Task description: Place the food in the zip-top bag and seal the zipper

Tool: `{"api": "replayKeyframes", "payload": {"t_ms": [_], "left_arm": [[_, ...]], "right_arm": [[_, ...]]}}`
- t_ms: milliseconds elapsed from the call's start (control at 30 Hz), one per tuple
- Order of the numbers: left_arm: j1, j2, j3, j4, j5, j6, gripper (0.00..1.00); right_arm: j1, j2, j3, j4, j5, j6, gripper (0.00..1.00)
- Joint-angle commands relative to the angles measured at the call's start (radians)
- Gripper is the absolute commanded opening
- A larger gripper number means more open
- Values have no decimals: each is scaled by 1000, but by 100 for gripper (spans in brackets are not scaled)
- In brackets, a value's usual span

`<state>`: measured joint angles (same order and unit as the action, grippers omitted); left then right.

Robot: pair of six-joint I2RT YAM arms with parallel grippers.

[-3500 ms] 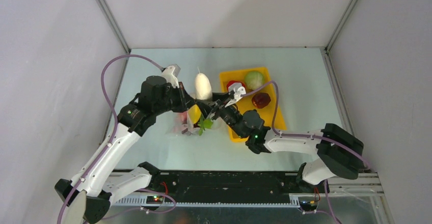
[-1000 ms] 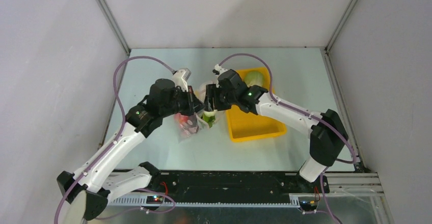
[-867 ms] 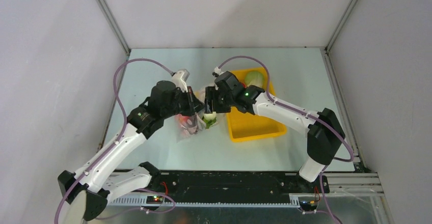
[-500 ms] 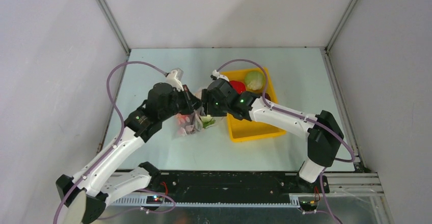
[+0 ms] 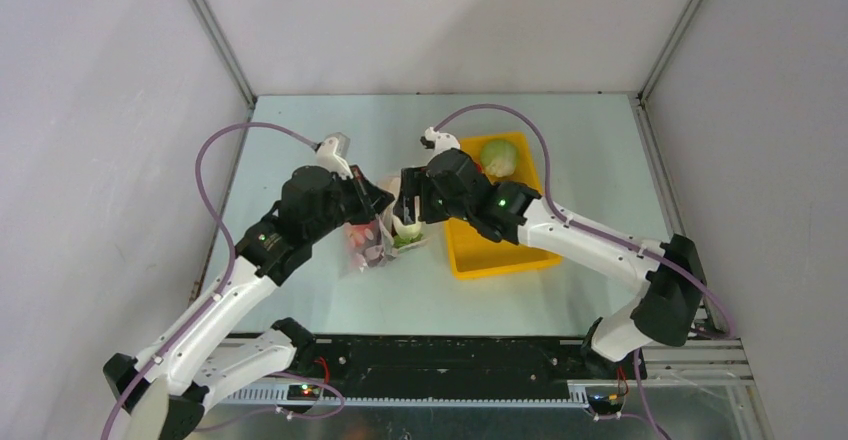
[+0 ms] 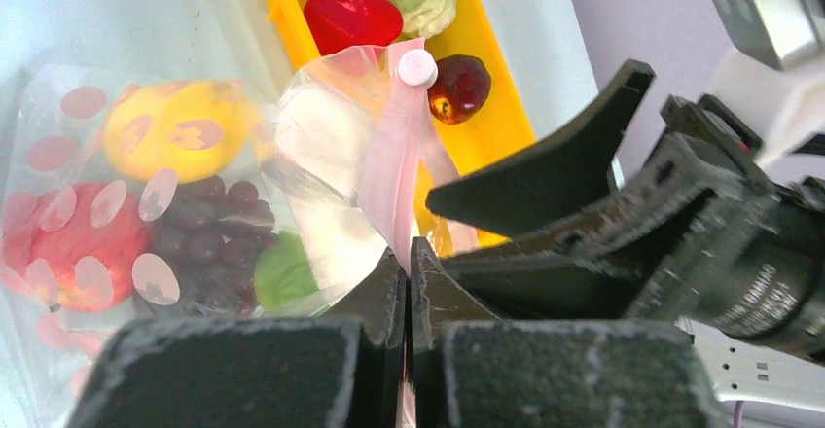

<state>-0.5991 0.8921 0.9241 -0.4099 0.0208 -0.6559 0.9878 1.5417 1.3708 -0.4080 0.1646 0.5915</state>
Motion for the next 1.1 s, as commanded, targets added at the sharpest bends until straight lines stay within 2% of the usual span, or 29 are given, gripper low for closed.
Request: {"api": "replayKeyframes", "payload": {"t_ms": [0, 133, 367, 600, 767, 1067], "left_arm": [[2, -5, 47, 57, -39, 1, 0], [3, 1, 48, 61, -36, 3, 0], [2, 10, 49, 68, 12, 2, 0], [2, 48, 44, 108, 163, -28, 0], [1, 39, 51, 80, 196, -21, 0], [1, 12, 88, 60, 181, -8, 0]], "right_arm": [[18, -68, -26, 59, -107, -48, 69], [19, -73, -56, 61, -139, -29, 55], [21, -21, -73, 29, -148, -9, 51], [2, 100, -79, 289, -173, 56, 37], [-3, 167, -79, 342, -80, 113, 36], [-18, 190, -75, 289, 12, 116, 36]]}}
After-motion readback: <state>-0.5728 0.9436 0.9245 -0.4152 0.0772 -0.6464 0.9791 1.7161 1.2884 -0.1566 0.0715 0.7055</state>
